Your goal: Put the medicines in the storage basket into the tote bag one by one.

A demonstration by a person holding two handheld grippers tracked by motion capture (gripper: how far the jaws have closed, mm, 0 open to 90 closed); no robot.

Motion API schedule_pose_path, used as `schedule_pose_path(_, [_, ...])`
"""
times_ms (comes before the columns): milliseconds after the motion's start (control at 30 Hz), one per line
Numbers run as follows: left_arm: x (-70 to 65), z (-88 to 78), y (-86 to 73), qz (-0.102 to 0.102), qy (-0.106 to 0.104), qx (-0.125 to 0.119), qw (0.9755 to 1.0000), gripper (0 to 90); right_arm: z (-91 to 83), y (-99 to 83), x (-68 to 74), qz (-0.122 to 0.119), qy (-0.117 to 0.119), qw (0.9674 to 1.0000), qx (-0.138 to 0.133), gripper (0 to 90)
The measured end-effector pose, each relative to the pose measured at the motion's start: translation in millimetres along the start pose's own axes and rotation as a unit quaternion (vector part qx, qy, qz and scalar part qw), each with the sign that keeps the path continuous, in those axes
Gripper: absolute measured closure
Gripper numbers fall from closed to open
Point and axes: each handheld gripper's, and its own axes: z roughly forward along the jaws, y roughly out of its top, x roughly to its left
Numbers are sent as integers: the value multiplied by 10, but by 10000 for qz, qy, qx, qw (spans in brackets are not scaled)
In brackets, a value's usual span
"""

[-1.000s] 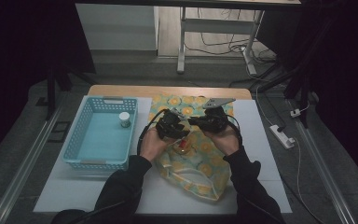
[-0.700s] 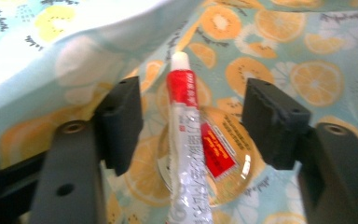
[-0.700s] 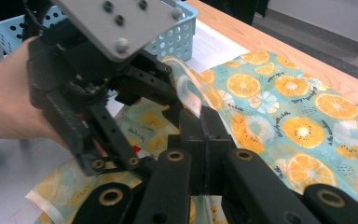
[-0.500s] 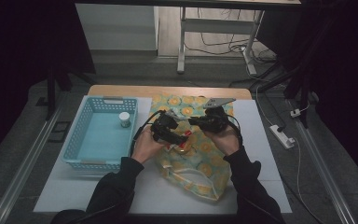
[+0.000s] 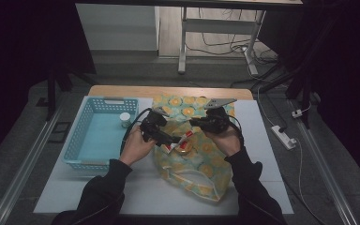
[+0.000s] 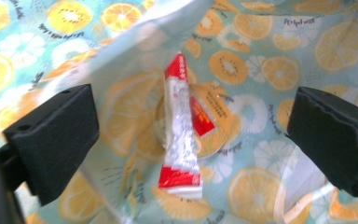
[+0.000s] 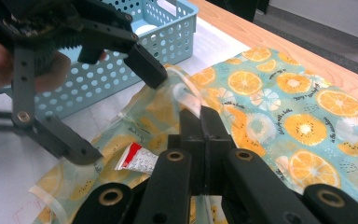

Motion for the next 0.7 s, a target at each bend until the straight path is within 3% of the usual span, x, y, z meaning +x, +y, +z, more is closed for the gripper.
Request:
schedule_pose_path(133, [78, -95, -80, -136, -25, -137, 9998, 16, -4, 3, 0, 8, 10, 10000, 0, 900])
schedule_pose_path(367, [204, -291, -192, -217, 225, -171, 9994, 11, 5, -2, 0, 21, 25, 10000, 21, 900])
schedule_pose_path(700, [456, -524, -399, -482, 365, -263, 9978, 4, 1, -4, -9, 52, 25, 10000, 14, 900])
